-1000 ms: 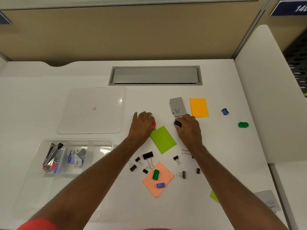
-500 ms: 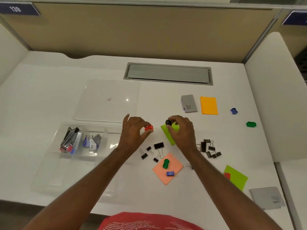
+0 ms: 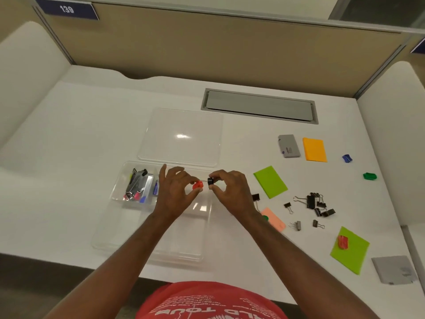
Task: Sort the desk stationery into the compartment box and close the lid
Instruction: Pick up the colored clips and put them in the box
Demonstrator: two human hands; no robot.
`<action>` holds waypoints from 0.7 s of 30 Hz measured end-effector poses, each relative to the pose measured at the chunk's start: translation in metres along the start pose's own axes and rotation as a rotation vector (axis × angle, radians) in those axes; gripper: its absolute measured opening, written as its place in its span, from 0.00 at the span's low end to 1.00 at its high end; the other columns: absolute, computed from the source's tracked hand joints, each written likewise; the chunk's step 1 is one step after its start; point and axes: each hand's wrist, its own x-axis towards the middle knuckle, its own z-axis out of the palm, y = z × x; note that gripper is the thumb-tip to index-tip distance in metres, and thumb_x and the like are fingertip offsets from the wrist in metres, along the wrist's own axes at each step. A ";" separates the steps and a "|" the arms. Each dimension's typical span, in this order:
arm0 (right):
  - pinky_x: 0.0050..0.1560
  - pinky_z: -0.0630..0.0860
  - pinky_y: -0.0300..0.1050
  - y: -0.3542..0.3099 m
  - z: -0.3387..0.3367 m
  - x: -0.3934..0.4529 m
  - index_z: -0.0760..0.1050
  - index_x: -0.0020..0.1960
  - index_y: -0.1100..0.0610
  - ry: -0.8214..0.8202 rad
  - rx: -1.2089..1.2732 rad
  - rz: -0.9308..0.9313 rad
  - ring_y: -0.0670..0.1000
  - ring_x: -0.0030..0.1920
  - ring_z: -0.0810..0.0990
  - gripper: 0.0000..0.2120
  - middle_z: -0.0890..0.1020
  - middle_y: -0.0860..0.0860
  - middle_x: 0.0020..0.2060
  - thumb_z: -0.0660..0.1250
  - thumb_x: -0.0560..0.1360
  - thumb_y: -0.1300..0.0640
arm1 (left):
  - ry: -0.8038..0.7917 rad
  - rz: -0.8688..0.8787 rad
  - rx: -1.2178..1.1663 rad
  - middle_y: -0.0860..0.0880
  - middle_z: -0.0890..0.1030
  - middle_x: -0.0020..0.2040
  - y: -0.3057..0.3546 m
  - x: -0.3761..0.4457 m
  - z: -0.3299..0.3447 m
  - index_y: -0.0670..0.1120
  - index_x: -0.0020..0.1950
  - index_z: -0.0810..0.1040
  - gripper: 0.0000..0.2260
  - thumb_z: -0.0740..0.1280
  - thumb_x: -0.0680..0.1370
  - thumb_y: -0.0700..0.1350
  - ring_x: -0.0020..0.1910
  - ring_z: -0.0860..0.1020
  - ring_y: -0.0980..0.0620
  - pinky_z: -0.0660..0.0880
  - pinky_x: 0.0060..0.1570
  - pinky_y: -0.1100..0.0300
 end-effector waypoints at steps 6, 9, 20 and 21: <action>0.66 0.64 0.43 -0.013 0.014 -0.004 0.80 0.61 0.48 0.024 -0.019 0.046 0.49 0.55 0.80 0.13 0.85 0.43 0.50 0.70 0.76 0.51 | -0.021 0.101 -0.076 0.53 0.84 0.52 -0.015 0.002 -0.001 0.50 0.53 0.83 0.14 0.72 0.74 0.57 0.71 0.71 0.45 0.52 0.73 0.33; 0.62 0.71 0.49 -0.013 0.010 -0.008 0.81 0.60 0.52 0.110 -0.055 0.047 0.50 0.54 0.81 0.13 0.84 0.46 0.52 0.71 0.76 0.55 | -0.010 0.129 -0.156 0.52 0.82 0.56 -0.013 0.005 0.001 0.48 0.56 0.82 0.15 0.68 0.76 0.57 0.73 0.68 0.45 0.54 0.73 0.35; 0.69 0.69 0.51 0.031 -0.046 -0.044 0.78 0.67 0.55 0.279 -0.175 0.165 0.54 0.66 0.75 0.18 0.80 0.51 0.64 0.70 0.77 0.59 | -0.185 0.277 -0.174 0.50 0.67 0.76 0.042 0.022 0.024 0.52 0.70 0.72 0.24 0.65 0.77 0.60 0.79 0.58 0.48 0.48 0.76 0.38; 0.69 0.69 0.52 0.037 -0.052 -0.048 0.77 0.67 0.55 0.282 -0.174 0.173 0.54 0.66 0.75 0.18 0.79 0.52 0.64 0.69 0.77 0.59 | -0.195 0.298 -0.177 0.50 0.67 0.76 0.051 0.022 0.027 0.52 0.71 0.72 0.24 0.65 0.77 0.60 0.79 0.58 0.48 0.48 0.76 0.38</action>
